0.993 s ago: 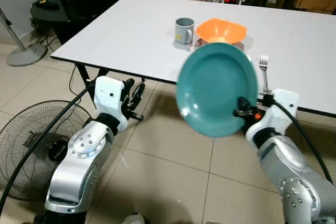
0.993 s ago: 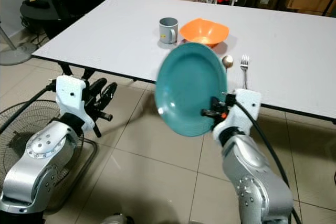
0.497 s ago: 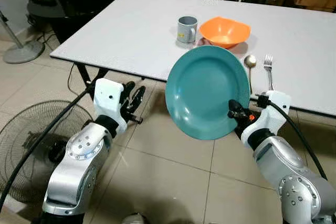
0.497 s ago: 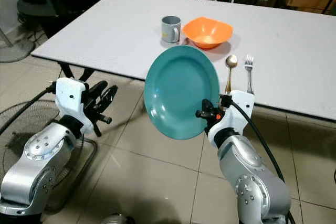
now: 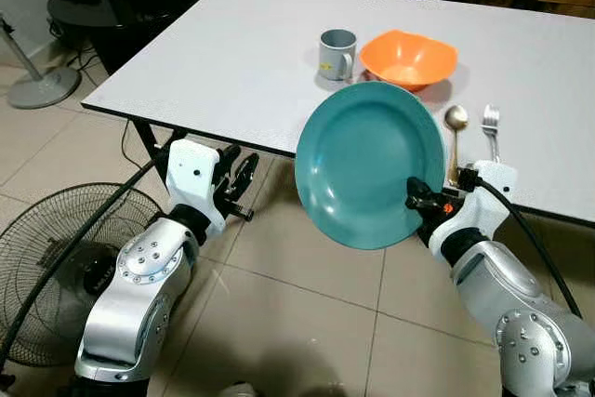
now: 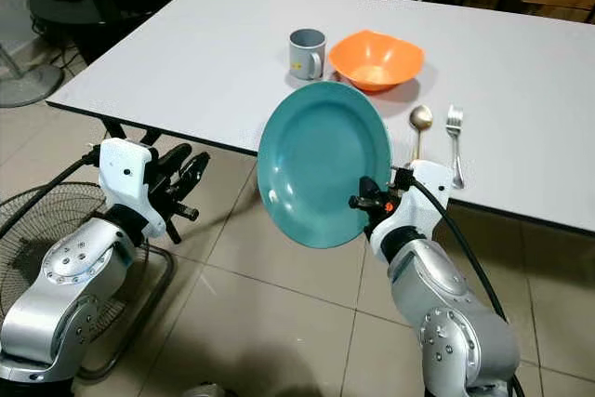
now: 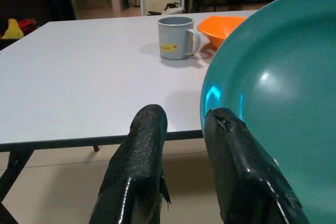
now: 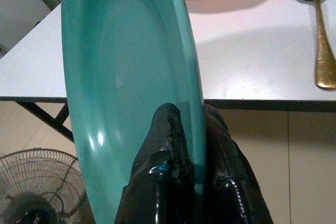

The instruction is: Setting the table

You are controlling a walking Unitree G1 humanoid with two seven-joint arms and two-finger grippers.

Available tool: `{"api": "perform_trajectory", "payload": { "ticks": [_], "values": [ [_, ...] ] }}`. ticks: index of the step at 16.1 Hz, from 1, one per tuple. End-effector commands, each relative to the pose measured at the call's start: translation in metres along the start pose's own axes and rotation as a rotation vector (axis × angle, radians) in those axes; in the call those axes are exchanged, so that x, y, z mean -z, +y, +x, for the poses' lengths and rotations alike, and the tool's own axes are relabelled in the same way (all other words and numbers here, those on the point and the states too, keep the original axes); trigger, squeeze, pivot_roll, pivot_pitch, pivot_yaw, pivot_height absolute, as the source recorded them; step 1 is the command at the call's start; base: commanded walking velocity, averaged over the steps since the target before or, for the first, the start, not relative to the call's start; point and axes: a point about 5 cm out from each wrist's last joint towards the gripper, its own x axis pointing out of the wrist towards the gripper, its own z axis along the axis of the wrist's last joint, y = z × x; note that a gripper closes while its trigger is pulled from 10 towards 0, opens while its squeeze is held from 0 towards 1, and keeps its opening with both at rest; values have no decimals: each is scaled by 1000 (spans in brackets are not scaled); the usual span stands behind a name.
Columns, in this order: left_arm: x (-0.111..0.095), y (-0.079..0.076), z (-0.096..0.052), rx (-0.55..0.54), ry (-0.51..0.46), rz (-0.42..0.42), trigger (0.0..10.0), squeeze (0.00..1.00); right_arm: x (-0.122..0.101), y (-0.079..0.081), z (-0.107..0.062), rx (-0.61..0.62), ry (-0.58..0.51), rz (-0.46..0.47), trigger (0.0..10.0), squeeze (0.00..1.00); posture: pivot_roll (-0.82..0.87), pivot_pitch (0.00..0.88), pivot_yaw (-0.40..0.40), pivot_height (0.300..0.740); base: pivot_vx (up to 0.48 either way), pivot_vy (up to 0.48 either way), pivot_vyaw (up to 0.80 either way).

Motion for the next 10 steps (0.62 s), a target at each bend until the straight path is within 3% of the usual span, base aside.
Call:
{"api": "perform_trajectory", "payload": {
  "ticks": [1,8,10],
  "values": [
    [-2,1,-2,3,-2,6,10000,0,-6,6,-1,-38,-25,6,10000,0,23,62,45,740,266,0,0],
    [-1,1,-3,7,-1,-1,10000,0,-5,10,-1,-65,-4,-32,10000,0,25,61,40,740,270,0,0],
    [-1,1,-3,9,-2,-3,10000,0,-4,12,-1,-79,4,-68,10000,0,25,60,40,740,283,0,800]
  ]
}}
